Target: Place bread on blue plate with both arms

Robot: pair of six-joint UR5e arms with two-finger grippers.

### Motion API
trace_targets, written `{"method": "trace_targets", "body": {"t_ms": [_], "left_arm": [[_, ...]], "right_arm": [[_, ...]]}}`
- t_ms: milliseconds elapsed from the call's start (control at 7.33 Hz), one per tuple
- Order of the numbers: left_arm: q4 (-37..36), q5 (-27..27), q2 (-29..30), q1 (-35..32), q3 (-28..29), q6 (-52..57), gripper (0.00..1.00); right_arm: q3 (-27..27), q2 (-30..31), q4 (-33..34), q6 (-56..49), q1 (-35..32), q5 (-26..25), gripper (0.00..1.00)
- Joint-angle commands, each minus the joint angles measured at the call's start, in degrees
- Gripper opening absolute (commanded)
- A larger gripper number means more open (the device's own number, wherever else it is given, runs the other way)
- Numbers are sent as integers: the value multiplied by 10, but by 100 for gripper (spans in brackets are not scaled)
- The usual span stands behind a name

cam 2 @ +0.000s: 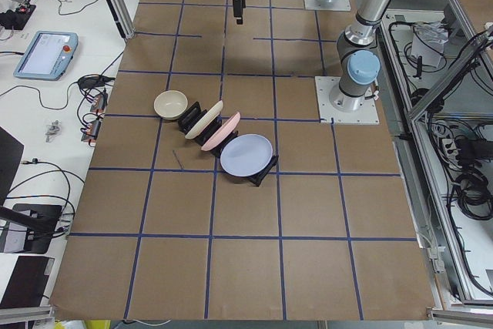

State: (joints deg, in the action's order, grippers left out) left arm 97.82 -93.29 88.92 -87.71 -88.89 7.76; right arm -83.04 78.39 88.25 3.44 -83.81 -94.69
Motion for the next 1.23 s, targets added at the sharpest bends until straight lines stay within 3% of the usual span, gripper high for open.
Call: {"method": "trace_targets", "body": {"t_ms": [0, 682, 1091], "left_arm": [[38, -10, -13, 69, 1, 91, 100], [50, -7, 17, 410, -9, 455, 100], [-2, 2, 159, 517, 17, 600, 100]], "right_arm": [[4, -9, -2, 39, -34, 26, 10], [1, -12, -6, 39, -34, 26, 11], [-4, -10, -6, 40, -34, 26, 11]]}}
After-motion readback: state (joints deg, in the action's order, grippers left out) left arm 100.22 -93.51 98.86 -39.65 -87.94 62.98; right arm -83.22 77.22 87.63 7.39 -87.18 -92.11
